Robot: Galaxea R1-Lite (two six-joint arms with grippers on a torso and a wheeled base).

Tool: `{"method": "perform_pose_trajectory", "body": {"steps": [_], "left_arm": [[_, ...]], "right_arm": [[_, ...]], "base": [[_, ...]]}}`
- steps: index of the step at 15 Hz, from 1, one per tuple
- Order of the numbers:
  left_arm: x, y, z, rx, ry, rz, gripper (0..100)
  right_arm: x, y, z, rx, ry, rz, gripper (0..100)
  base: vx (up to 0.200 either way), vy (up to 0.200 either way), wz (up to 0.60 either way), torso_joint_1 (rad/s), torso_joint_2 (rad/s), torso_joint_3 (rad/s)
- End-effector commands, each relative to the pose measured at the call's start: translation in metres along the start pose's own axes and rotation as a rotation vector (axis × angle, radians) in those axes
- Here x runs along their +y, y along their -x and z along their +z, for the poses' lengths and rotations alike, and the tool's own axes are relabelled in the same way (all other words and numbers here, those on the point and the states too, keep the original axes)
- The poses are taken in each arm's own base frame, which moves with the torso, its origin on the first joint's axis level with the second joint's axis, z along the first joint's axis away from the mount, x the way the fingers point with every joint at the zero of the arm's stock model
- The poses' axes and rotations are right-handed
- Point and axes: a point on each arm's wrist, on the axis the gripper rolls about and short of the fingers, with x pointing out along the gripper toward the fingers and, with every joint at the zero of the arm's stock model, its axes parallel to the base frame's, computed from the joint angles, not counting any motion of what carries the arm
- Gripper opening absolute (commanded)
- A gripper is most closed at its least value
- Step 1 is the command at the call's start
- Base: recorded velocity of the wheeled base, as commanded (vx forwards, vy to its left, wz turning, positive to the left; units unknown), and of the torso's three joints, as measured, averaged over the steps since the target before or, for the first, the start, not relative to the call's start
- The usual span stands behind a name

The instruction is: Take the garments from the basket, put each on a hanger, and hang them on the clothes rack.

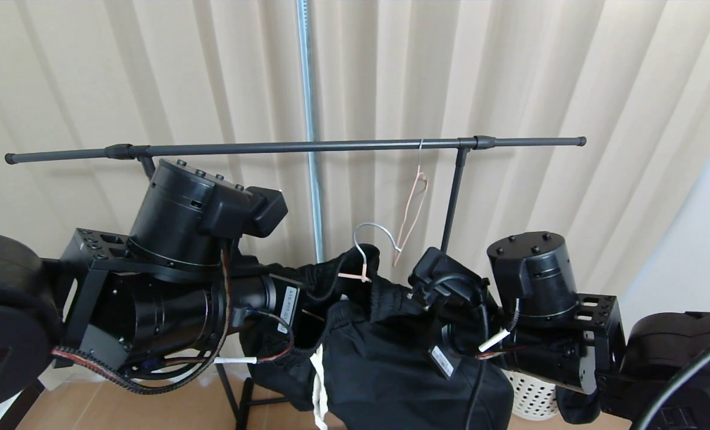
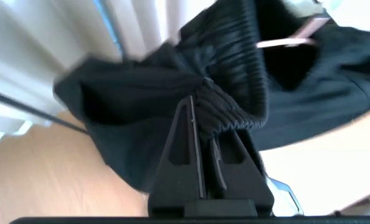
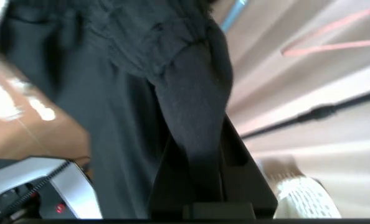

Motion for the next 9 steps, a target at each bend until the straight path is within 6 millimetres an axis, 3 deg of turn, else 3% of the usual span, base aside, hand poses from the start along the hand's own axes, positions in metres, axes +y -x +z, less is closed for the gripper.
{"method": "perform_pose_trajectory", "body": {"steps": [1, 6, 9], "left_arm": [[-0.001, -0.005, -0.002, 0.013, 0.004, 0.016, 0], [0.004, -0.003, 0.039, -0.219, 0.184, 0.079, 0], [0.0, -0.008, 0.043, -0.231, 0.188, 0.108, 0]], "right_arm": [[0.0, 0.007, 0.0, -0.012, 0.0, 0.001, 0], [0.004, 0.011, -0.004, -0.008, 0.006, 0.026, 0], [0.014, 0.017, -0.001, -0.025, 0.026, 0.054, 0]], "base": [[0.0, 0.0, 0.0, 0.0, 0.0, 0.0], [0.0, 0.0, 0.0, 0.0, 0.0, 0.0], [0.0, 0.0, 0.0, 0.0, 0.0, 0.0]]}}
